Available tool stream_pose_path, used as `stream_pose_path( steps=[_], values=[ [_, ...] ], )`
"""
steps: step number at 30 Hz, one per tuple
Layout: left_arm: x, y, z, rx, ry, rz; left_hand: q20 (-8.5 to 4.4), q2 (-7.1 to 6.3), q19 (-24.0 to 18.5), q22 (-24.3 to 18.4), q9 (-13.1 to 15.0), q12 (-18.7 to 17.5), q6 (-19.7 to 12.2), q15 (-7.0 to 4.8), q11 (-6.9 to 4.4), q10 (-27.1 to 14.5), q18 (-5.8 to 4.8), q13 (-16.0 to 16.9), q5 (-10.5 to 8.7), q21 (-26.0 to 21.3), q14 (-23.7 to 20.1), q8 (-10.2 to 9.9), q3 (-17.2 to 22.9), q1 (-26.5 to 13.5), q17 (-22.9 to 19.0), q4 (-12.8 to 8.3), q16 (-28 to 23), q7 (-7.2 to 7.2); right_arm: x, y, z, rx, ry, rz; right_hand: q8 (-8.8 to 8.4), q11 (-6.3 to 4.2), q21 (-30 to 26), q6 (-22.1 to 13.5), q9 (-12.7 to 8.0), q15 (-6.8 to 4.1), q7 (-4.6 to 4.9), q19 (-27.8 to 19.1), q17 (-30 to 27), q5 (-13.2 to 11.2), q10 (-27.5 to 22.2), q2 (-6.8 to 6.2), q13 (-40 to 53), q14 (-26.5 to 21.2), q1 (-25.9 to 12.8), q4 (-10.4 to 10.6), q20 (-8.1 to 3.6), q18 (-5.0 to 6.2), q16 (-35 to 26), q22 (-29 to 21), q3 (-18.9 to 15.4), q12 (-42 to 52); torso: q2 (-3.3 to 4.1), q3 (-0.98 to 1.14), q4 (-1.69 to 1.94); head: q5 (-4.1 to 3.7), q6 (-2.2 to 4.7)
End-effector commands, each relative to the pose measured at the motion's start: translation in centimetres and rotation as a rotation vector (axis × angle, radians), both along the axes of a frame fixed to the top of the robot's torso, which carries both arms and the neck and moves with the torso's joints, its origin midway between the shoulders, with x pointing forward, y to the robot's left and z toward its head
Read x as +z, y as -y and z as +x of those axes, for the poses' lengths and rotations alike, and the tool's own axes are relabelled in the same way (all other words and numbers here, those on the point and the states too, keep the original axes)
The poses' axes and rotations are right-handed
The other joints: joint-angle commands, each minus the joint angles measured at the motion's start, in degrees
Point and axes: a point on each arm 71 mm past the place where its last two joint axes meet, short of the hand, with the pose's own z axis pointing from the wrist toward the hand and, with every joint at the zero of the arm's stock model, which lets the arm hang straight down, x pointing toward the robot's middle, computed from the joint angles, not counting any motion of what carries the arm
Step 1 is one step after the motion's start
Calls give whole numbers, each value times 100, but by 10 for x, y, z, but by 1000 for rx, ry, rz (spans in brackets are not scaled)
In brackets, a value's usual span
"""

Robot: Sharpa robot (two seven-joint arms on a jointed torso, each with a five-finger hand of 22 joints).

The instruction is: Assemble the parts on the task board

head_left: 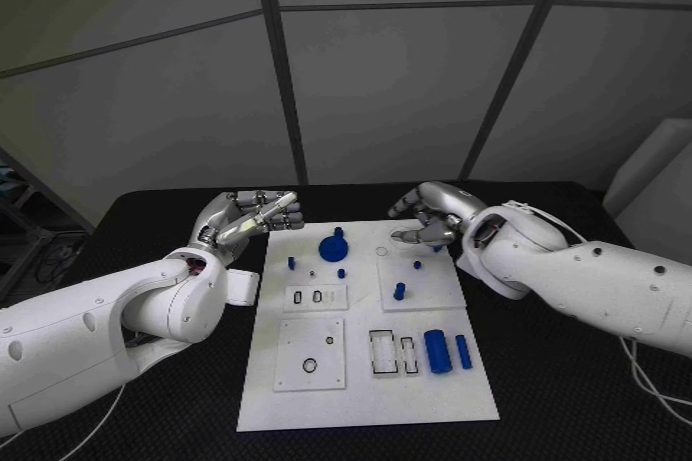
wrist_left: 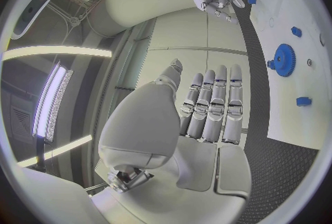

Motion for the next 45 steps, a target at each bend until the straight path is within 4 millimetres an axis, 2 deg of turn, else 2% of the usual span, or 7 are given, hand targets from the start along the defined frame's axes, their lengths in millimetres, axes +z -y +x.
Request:
stream_pose_path(
  steps=[1,6,9,10,12,16,45],
  values=[
    [1,1,0,-20,7,-2,17,56,18,-9,-1,-36,33,5,-19,-14,0,0,-16,-31,-4,-34,-1,-13,2,-33,-37,0,-1,19,0,25,-88,105,25,0,-35,52,3,37,-12,-41,1359,-47,-41,3,542,570,58,-51,-7,-6,-24,-2,19,-30,-14,19,-69,-18,25],
    [1,3,1,-23,5,-3,16,58,21,-10,0,-35,37,3,-21,-10,1,0,-16,-30,2,-34,1,-10,4,-37,-36,-3,-5,55,5,-35,-120,108,-18,-2,-37,15,-21,31,-9,-38,1371,-50,-44,-16,534,573,120,-111,-12,-7,-21,2,35,-38,-12,30,-70,-48,40],
    [0,3,1,-24,4,-3,15,60,24,-10,0,-35,39,1,-22,-7,1,0,-16,-29,8,-35,2,-8,5,-40,-35,-4,-6,64,7,-49,-131,106,-70,8,-45,-55,-41,38,1,-43,1367,-52,-58,-35,515,572,141,-141,-10,-6,-23,-8,33,-54,-1,29,-67,-54,44],
    [0,3,1,-23,4,-3,15,60,24,-10,0,-35,39,1,-22,-7,1,0,-16,-29,8,-35,2,-8,5,-40,-35,-4,-7,66,7,-52,-134,105,-85,8,-48,-75,-45,39,1,-46,1366,-55,-62,-39,510,572,145,-147,-9,-5,-23,-14,31,-59,2,37,-70,-58,42],
    [0,2,2,-22,4,-2,15,60,24,-10,0,-35,39,1,-22,-7,1,0,-16,-29,8,-35,2,-8,5,-40,-35,-4,-8,69,9,-56,-143,102,-116,6,-52,-120,-54,39,-4,-49,1366,-61,-65,-45,507,572,152,-157,-8,-4,-23,-20,28,-63,-4,29,-67,-65,25],
    [0,2,3,-21,4,-1,15,60,24,-10,0,-35,39,1,-22,-7,1,0,-16,-29,8,-35,2,-8,5,-40,-35,-4,-10,71,10,-55,-159,89,-131,5,-58,-145,-57,38,-6,-54,1363,-69,-69,-50,501,572,154,-163,-8,-2,-24,-29,24,-68,-8,9,-55,-83,12],
    [-1,0,4,-15,3,2,13,61,30,-10,1,-36,43,-2,-25,-3,3,1,-16,-26,20,-37,4,-4,8,-47,-34,-6,-28,67,24,-65,-226,3,-73,5,-61,-14,-28,37,-3,-51,1381,-63,-47,-11,530,576,153,-180,-9,-3,-19,-26,39,-47,-9,10,-60,-79,-83]
  ],
)
